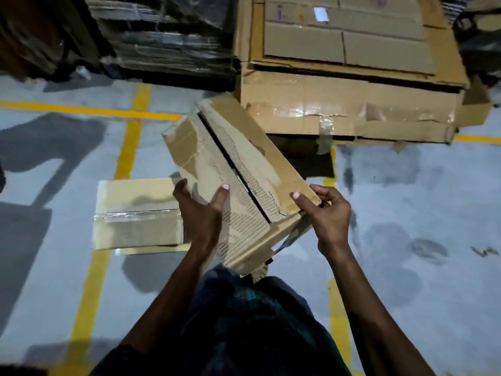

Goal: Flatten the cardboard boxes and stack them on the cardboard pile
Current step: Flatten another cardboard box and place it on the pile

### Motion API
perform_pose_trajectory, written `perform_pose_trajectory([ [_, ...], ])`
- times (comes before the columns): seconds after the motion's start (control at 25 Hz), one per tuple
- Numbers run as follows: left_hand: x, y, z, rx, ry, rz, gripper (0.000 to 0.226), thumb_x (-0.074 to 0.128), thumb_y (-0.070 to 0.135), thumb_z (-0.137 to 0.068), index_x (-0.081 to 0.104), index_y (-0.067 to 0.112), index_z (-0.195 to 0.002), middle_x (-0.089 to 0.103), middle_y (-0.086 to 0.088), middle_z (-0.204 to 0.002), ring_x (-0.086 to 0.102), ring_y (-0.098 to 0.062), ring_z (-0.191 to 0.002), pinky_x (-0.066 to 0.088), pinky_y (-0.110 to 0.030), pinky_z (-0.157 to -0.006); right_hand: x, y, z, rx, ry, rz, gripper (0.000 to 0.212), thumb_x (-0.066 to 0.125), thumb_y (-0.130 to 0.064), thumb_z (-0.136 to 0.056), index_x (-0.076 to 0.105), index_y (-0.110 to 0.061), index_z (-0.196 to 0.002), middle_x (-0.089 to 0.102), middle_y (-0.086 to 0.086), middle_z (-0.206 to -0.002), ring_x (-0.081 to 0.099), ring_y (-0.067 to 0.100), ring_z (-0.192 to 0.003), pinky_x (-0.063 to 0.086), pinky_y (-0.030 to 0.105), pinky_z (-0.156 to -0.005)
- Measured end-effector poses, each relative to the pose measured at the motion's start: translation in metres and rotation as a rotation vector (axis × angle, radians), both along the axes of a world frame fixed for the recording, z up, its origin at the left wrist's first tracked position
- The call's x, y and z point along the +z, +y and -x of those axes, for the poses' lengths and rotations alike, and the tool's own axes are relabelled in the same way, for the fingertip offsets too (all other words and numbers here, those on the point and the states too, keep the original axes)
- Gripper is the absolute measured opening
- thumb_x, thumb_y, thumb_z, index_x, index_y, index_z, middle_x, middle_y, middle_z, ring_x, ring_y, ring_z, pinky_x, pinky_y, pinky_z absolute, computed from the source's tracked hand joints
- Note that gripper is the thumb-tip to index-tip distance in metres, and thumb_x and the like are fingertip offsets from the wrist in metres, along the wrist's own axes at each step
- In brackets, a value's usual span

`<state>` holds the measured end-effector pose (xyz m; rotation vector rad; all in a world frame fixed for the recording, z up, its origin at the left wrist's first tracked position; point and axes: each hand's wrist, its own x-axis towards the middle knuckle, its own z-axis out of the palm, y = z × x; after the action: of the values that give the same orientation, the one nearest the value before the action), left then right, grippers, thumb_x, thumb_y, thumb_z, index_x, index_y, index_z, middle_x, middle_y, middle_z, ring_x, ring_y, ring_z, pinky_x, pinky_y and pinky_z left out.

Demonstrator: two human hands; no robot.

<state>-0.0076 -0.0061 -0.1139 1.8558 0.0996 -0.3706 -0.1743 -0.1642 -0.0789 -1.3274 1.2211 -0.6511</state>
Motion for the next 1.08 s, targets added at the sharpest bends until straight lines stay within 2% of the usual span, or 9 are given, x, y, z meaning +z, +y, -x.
perform_pose_trajectory([
  [0.12,-0.029,-0.007,0.011,-0.03,-0.011,-0.146,0.086,0.081,0.061,-0.062,0.042,0.032,-0.133,0.056,0.001,-0.13,0.055,-0.018,-0.119,0.047,-0.041,-0.103,-0.025,0.001,0.022,-0.106,0.039,-0.055,0.044,0.095,-0.027,-0.063,0.075,-0.015,-0.101,0.074,-0.001,-0.097,0.07,0.012,-0.085,0.059,0.034,-0.078],
  [0.32,-0.066,-0.025,0.045,-0.025,0.065,-0.138,0.076,0.085,0.03,-0.069,0.045,0.009,-0.131,0.058,-0.009,-0.125,0.059,-0.018,-0.109,0.052,-0.026,-0.089,-0.067,-0.011,0.041,-0.119,0.166,-0.067,0.044,0.093,-0.037,-0.062,0.077,-0.023,-0.1,0.071,-0.008,-0.1,0.067,0.008,-0.09,0.056,0.026,-0.08],
  [0.44,-0.082,-0.05,0.045,-0.112,0.1,-0.227,0.094,0.074,0.061,-0.056,0.045,0.014,-0.132,0.06,-0.005,-0.124,0.059,-0.023,-0.112,0.05,-0.04,-0.097,-0.104,-0.026,0.051,-0.188,0.218,-0.143,0.049,0.094,-0.043,-0.057,0.077,-0.021,-0.098,0.073,-0.008,-0.098,0.069,0.008,-0.092,0.058,0.033,-0.087],
  [0.52,-0.113,-0.064,0.041,-0.204,0.106,-0.279,0.093,0.075,0.062,-0.063,0.044,0.016,-0.138,0.057,-0.001,-0.127,0.057,-0.018,-0.115,0.041,-0.02,-0.1,-0.141,-0.037,0.055,-0.233,0.232,-0.174,0.053,0.094,-0.047,-0.053,0.077,-0.02,-0.095,0.074,-0.007,-0.095,0.071,0.011,-0.092,0.058,0.037,-0.089],
  [0.6,-0.145,-0.09,0.035,-0.319,0.15,-0.317,0.073,0.076,0.047,-0.079,0.045,0.016,-0.138,0.052,0.001,-0.129,0.052,-0.014,-0.114,0.028,-0.006,-0.086,-0.18,-0.048,0.056,-0.292,0.228,-0.184,0.054,0.093,-0.044,-0.055,0.076,-0.016,-0.097,0.072,-0.009,-0.093,0.071,0.011,-0.091,0.058,0.033,-0.089],
  [0.72,-0.22,-0.126,0.027,-0.366,0.204,-0.275,0.077,0.077,0.038,-0.081,0.034,0.019,-0.142,0.052,-0.005,-0.138,0.052,-0.024,-0.124,0.033,-0.02,-0.092,-0.243,-0.058,0.047,-0.332,0.234,-0.142,0.053,0.091,-0.039,-0.064,0.074,-0.014,-0.108,0.069,-0.011,-0.095,0.067,0.007,-0.09,0.053,0.017,-0.081],
  [0.84,-0.302,-0.143,0.026,-0.434,0.189,-0.267,0.084,0.076,0.035,-0.082,0.024,0.023,-0.147,0.053,-0.005,-0.141,0.05,-0.016,-0.117,0.034,-0.024,-0.098,-0.319,-0.058,0.037,-0.36,0.264,-0.1,0.057,0.088,-0.042,-0.066,0.07,-0.016,-0.113,0.069,-0.006,-0.103,0.065,0.005,-0.092,0.045,0.004,-0.074],
  [0.92,-0.354,-0.152,0.021,-0.462,0.163,-0.251,0.094,0.08,0.03,-0.08,0.018,0.02,-0.151,0.043,-0.011,-0.149,0.045,-0.018,-0.129,0.034,-0.026,-0.105,-0.376,-0.053,0.038,-0.427,0.243,-0.127,0.055,0.089,-0.04,-0.065,0.07,-0.015,-0.111,0.069,-0.003,-0.102,0.066,0.006,-0.089,0.048,0.006,-0.074],
  [1.08,-0.443,-0.166,0.018,-0.428,0.241,-0.294,0.106,0.083,0.026,-0.078,0.008,0.022,-0.153,0.024,-0.02,-0.155,0.037,-0.033,-0.136,0.034,-0.039,-0.111,-0.479,-0.047,0.056,-0.575,0.219,-0.374,0.047,0.09,-0.036,-0.065,0.072,-0.016,-0.103,0.068,-0.002,-0.094,0.066,0.015,-0.087,0.055,0.028,-0.087],
])
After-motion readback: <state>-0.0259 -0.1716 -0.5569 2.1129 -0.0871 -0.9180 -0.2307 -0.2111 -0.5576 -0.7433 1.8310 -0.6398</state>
